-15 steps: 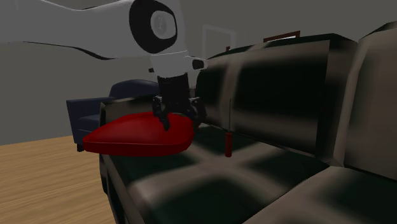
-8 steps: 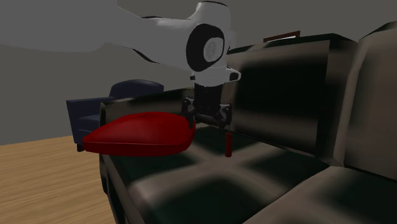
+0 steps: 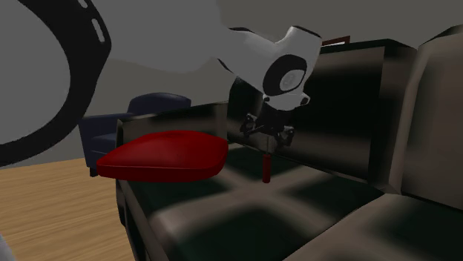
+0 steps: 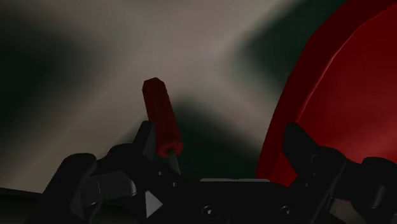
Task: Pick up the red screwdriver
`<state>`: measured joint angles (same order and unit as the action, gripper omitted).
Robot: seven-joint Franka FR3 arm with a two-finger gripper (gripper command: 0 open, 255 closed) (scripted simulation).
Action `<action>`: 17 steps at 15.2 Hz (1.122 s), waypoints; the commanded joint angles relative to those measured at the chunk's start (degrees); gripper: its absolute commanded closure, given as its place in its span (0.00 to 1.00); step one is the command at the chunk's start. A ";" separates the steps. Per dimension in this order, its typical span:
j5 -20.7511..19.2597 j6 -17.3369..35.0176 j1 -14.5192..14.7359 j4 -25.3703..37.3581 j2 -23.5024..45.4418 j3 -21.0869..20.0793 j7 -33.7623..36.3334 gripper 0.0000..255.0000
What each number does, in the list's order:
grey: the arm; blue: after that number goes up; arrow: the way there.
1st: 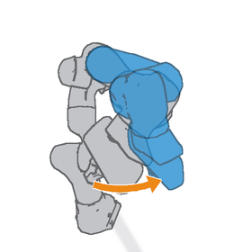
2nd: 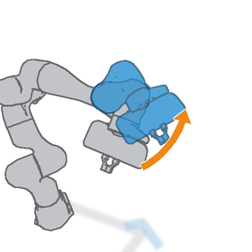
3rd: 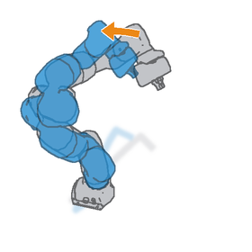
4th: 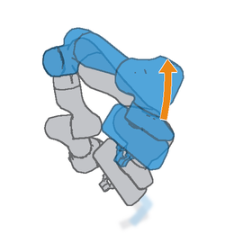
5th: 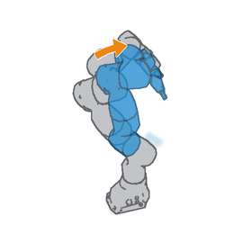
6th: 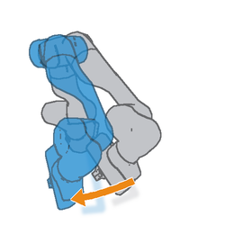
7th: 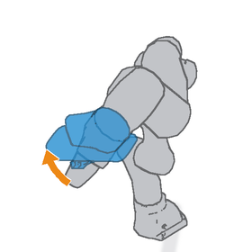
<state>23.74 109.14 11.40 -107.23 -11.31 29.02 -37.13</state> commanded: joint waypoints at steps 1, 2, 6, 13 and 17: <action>6.67 -1.87 0.65 4.93 6.13 3.12 -5.86 0.00; 10.06 -3.49 0.44 7.80 9.37 4.30 -8.39 0.00; 18.02 -7.38 -1.63 14.25 17.09 5.59 -13.83 0.00; 18.69 -3.47 -1.31 9.44 16.97 5.25 -16.57 0.00; 18.63 -3.47 -1.29 9.41 16.89 5.25 -16.51 1.00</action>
<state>42.38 105.65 10.10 -97.76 5.57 34.28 -53.63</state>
